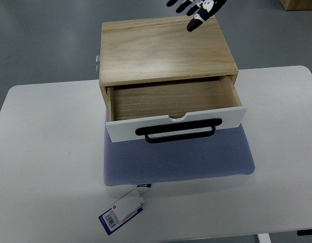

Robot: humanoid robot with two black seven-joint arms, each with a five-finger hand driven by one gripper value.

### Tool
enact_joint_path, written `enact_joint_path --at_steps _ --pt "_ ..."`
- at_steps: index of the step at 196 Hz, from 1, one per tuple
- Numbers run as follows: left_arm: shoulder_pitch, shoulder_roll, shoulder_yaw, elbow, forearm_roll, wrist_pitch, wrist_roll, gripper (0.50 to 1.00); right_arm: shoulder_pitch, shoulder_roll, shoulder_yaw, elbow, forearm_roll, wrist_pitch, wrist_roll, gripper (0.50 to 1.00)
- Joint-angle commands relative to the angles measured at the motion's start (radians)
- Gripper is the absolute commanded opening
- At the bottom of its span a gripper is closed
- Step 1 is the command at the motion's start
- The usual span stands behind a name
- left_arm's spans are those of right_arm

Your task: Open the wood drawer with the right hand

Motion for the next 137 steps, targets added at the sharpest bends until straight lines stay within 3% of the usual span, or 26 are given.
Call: enact_joint_path --at_steps 1,43,60,70,71,88,137 --pt "0.0 0.0 0.0 0.0 0.0 0.0 0.0 1.0 -0.179 0.002 0.217 -0.124 -0.001 -0.109 0.056 0.944" --pt "0.0 0.0 0.0 -0.005 0.0 -0.003 0.0 1.0 -0.473 0.142 0.66 -0.263 -0.001 -0.301 0.17 0.944" --pt "0.0 0.0 0.002 -0.003 0.0 -0.003 0.0 1.0 -0.58 0.237 0.82 -0.329 -0.001 -0.365 0.254 0.944" --pt "0.0 0.0 0.002 -0.003 0.0 -0.003 0.0 1.0 -0.581 0.237 0.82 -0.329 -0.001 -0.365 0.254 0.944" --pt "0.0 0.0 0.002 -0.002 0.0 -0.003 0.0 1.0 -0.625 0.286 0.9 -0.39 -0.001 -0.374 0.312 0.946" --pt "0.0 0.0 0.003 -0.002 0.0 -0.003 0.0 1.0 -0.683 0.349 1.013 -0.484 0.0 -0.364 0.378 0.946" --pt "0.0 0.0 0.003 -0.009 0.002 -0.003 0.002 1.0 -0.831 0.493 1.26 -0.54 -0.001 -0.319 0.411 0.946"
